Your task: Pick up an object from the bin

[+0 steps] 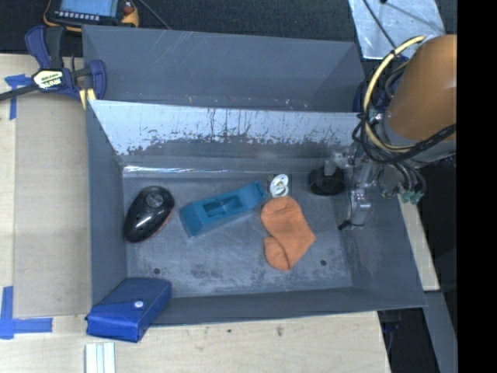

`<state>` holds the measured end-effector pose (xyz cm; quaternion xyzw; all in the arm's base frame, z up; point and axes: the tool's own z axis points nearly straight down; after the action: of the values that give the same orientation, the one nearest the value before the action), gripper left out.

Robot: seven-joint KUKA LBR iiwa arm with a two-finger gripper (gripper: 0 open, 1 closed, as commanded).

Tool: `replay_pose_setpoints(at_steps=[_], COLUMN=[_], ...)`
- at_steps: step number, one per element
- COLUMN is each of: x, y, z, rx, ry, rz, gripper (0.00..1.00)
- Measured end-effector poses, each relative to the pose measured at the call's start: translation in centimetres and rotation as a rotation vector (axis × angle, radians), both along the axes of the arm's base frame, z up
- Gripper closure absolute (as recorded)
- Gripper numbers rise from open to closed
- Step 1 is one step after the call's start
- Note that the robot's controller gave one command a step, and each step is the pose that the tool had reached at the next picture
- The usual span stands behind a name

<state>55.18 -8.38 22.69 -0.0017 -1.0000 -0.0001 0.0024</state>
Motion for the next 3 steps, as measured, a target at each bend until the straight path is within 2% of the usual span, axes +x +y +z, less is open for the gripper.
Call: replay_pose_setpoints(at_steps=[1, 2, 3], x=[0.1, -0.9, -1.2], y=[0.0, 2.2, 3.4], z=[0.5, -3.1, -6.1], rx=[-0.001, -0.001, 0.001], ry=[-0.009, -0.012, -0.003], rz=[0.002, -0.057, -0.068], gripper=[0.00, 0.00, 0.00])
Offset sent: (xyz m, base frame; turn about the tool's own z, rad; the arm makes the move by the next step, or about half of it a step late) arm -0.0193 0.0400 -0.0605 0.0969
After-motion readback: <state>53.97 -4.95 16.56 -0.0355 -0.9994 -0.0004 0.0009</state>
